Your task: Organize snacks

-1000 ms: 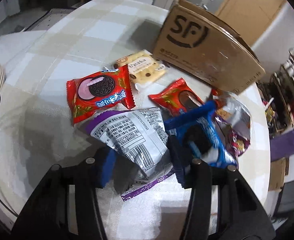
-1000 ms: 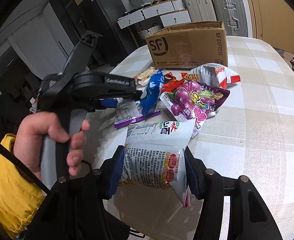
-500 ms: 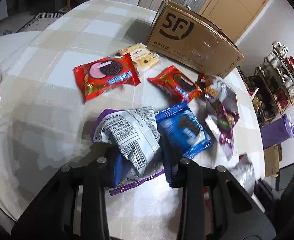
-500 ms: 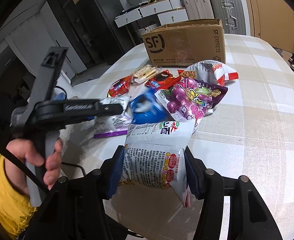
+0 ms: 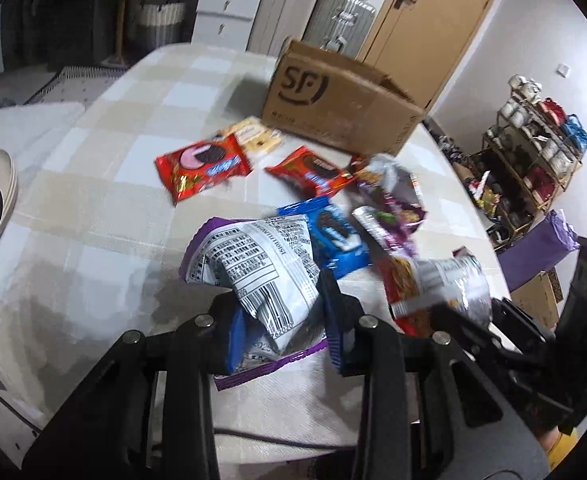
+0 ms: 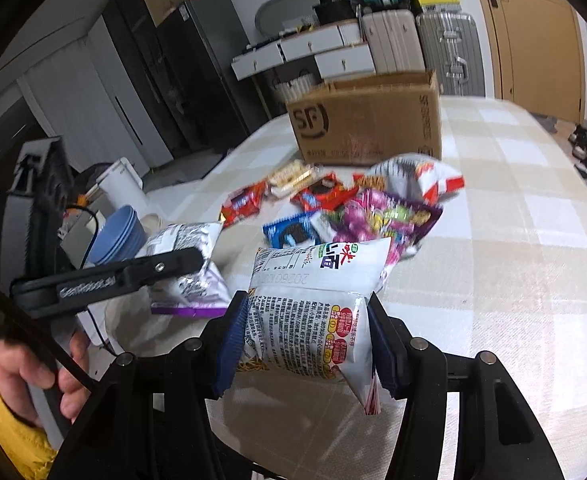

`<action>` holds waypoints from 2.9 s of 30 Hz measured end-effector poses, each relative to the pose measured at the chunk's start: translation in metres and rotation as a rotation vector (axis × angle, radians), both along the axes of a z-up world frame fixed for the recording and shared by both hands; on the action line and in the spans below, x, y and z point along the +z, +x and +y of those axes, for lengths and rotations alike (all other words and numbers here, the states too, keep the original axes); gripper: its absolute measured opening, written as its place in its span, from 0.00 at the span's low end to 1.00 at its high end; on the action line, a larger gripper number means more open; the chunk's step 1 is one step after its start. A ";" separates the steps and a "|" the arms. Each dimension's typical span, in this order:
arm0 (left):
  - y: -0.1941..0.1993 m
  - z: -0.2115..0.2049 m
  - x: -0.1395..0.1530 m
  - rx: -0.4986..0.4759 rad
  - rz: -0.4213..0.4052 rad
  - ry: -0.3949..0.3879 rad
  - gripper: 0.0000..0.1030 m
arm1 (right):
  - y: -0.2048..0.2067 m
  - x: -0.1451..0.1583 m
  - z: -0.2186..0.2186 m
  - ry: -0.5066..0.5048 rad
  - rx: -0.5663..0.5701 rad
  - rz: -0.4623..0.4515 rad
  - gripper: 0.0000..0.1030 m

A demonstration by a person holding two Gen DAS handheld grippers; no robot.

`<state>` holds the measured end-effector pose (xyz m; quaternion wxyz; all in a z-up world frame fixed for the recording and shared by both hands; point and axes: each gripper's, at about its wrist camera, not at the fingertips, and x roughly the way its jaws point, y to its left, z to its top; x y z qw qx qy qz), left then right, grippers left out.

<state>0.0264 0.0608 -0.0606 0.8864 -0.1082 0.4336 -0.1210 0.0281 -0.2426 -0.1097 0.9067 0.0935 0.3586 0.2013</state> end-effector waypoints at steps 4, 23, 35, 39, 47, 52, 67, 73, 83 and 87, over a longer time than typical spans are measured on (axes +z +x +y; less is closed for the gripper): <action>-0.020 -0.004 0.024 -0.014 -0.071 0.010 0.28 | -0.007 0.013 -0.006 0.069 0.006 -0.055 0.54; -0.054 -0.022 0.093 -0.035 -0.278 0.055 0.29 | -0.027 0.069 -0.017 0.116 -0.037 -0.226 0.54; -0.023 -0.032 0.149 -0.061 -0.357 0.046 0.29 | 0.005 0.116 -0.028 0.131 -0.046 -0.313 0.54; 0.001 -0.038 0.166 -0.077 -0.366 0.046 0.29 | 0.025 0.127 -0.031 0.130 -0.058 -0.323 0.54; 0.070 -0.058 0.191 -0.080 -0.370 0.099 0.29 | 0.074 0.148 -0.038 0.116 -0.103 -0.343 0.54; 0.124 -0.065 0.196 -0.076 -0.344 0.101 0.29 | 0.109 0.154 -0.040 0.077 -0.119 -0.339 0.54; 0.312 -0.092 0.151 -0.111 -0.198 0.121 0.29 | 0.230 0.134 -0.048 0.012 -0.152 -0.230 0.54; 0.364 -0.108 0.125 -0.123 -0.163 0.168 0.29 | 0.265 0.118 -0.045 -0.037 -0.148 -0.183 0.54; 0.408 -0.122 0.077 -0.123 -0.118 0.194 0.29 | 0.306 0.088 -0.031 -0.102 -0.128 -0.107 0.54; 0.401 -0.126 0.060 -0.128 -0.110 0.202 0.29 | 0.316 0.076 -0.030 -0.099 -0.130 -0.072 0.54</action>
